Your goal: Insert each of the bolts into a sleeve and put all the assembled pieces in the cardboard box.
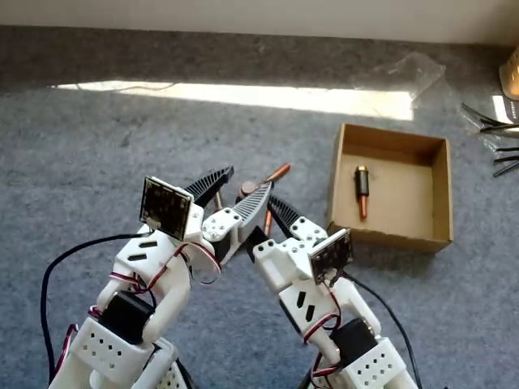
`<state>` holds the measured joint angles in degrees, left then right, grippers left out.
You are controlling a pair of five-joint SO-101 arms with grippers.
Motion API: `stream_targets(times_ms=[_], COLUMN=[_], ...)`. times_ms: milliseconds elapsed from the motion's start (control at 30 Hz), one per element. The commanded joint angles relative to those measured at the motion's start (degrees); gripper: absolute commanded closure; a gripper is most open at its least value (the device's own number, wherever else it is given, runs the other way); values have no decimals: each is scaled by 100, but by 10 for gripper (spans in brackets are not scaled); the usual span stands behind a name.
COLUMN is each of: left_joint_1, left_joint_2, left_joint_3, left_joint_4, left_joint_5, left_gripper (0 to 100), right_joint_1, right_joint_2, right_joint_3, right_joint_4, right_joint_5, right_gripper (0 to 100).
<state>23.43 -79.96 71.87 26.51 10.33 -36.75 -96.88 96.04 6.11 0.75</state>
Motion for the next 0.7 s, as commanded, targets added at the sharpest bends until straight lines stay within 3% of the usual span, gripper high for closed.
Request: stream_targets(times_ms=[0,533,667], left_joint_1=[-92,-119,-127], left_joint_2=[4,-277,-875], left_joint_3=[-505,-743,-699], left_joint_4=[-202,-176,-167], left_joint_5=[35,44,26], left_gripper=[790,794,895], right_joint_1=[57,57,66], right_joint_2=[-75,-75,-75], right_joint_3=[637,637,637], right_joint_4=[-13,-13,-13], right_joint_5=[53,53,53], right_gripper=[995,995,995])
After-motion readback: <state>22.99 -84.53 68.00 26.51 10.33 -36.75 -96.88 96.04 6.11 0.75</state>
